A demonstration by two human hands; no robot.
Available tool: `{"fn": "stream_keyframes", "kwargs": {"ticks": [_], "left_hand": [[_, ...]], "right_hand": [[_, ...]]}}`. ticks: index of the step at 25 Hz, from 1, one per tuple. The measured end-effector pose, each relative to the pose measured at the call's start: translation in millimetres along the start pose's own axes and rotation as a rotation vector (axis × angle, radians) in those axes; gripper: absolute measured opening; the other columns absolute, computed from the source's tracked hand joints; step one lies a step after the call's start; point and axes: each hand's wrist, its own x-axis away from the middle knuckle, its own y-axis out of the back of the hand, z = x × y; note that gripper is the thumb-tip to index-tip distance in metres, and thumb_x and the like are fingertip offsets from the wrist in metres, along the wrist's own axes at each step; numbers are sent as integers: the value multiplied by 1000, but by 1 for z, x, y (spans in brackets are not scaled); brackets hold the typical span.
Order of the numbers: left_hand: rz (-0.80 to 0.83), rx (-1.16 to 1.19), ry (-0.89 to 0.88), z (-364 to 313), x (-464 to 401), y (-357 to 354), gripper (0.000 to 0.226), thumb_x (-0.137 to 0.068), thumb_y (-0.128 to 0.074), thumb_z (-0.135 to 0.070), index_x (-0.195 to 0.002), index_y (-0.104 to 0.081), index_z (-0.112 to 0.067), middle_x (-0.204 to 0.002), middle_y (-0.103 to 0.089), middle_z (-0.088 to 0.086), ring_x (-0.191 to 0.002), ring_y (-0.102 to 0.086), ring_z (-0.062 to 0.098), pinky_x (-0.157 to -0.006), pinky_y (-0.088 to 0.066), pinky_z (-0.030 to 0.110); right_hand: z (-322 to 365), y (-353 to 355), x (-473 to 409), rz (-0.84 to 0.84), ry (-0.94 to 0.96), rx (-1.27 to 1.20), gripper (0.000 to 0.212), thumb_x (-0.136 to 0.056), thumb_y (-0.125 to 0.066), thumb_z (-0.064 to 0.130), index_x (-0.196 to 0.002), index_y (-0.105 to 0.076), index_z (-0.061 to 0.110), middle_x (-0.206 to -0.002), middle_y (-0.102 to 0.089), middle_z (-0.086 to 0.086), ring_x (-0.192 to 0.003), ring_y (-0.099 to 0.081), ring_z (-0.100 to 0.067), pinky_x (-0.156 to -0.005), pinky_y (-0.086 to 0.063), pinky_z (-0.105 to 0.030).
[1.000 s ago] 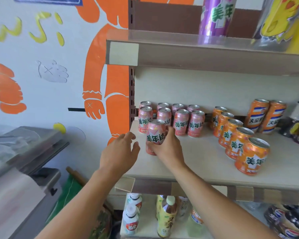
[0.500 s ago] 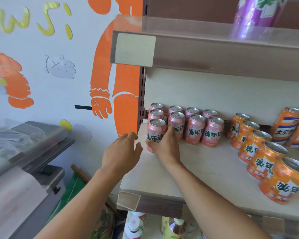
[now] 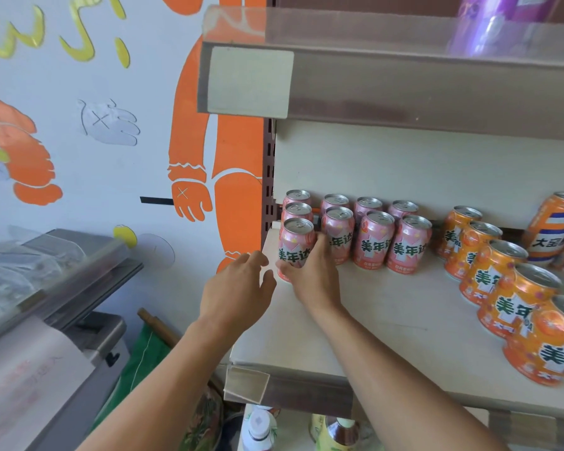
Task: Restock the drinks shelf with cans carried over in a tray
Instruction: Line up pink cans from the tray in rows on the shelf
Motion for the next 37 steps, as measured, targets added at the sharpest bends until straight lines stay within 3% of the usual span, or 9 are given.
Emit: {"fn": "stream_keyframes", "kwargs": {"ticks": [3, 7, 11, 15, 21, 24, 33, 37], "left_hand": [[-16, 8, -8, -1, 5, 0, 28, -97, -42, -41, -119, -53, -30, -115, -61, -12, -99, -60, 15, -72, -53, 34], [20, -7, -9, -3, 13, 6, 30, -97, -41, -41, -123, -51, -30, -117, -61, -10, -99, -61, 15, -68, -49, 30], [34, -20, -58, -12, 29, 19, 32, -98, -41, -40, -124, -51, -27, -122, -58, -7, -104, -59, 19, -69, -48, 32], [31, -17, -209, -44, 49, 12, 34, -96, -42, -39, -125, -52, -24, -125, -55, -2, -113, -53, 22, -78, -48, 36], [96, 99, -405, -132, 90, -8, 36, -96, -41, -39, -129, -48, -25, -122, -57, -2, -112, -55, 22, -83, -45, 37], [107, 137, -509, -183, 115, -12, 36, -96, -41, -39, -129, -47, -25, -120, -58, -2, -108, -57, 21, -80, -46, 35], [238, 262, -831, -371, 245, -26, 31, -98, -39, -38, -124, -47, -24, -120, -57, 0, -104, -59, 27, -69, -47, 37], [283, 295, -980, -452, 320, -35, 32, -99, -38, -38, -126, -48, -23, -120, -57, 1, -103, -60, 26, -68, -47, 36]], "right_hand": [[3, 3, 2, 36, -32, 25, 61, -76, -80, 32, -118, -40, 13, -119, -58, -4, -103, -60, -28, -72, -41, -31], [4, 16, 9, 137, -100, 24, 61, -78, -80, 34, -121, -43, 10, -104, -60, 8, -97, -62, -15, -71, -39, -25], [2, 49, 37, 154, -23, 186, 68, -84, -72, 40, -138, -42, 13, -138, -54, -5, -124, -51, -27, -89, -42, -33], [-3, 104, 80, 70, 157, 482, 49, -95, -55, 40, -136, -47, 15, -132, -57, -5, -124, -47, -26, -92, -45, -39], [-25, 211, 149, -48, 146, 713, 39, -98, -49, 30, -132, -51, 12, -127, -59, -7, -118, -51, -27, -90, -48, -41], [-42, 269, 186, -110, 100, 770, 33, -96, -49, 28, -125, -53, 15, -119, -60, -4, -108, -54, -27, -81, -50, -40], [-107, 454, 332, -215, -185, 909, 43, -102, -39, 36, -140, -45, 16, -132, -54, -4, -122, -49, -24, -93, -48, -38], [-136, 526, 408, -293, -329, 908, 43, -102, -39, 36, -140, -45, 18, -128, -55, -3, -117, -52, -23, -87, -46, -36]]}}
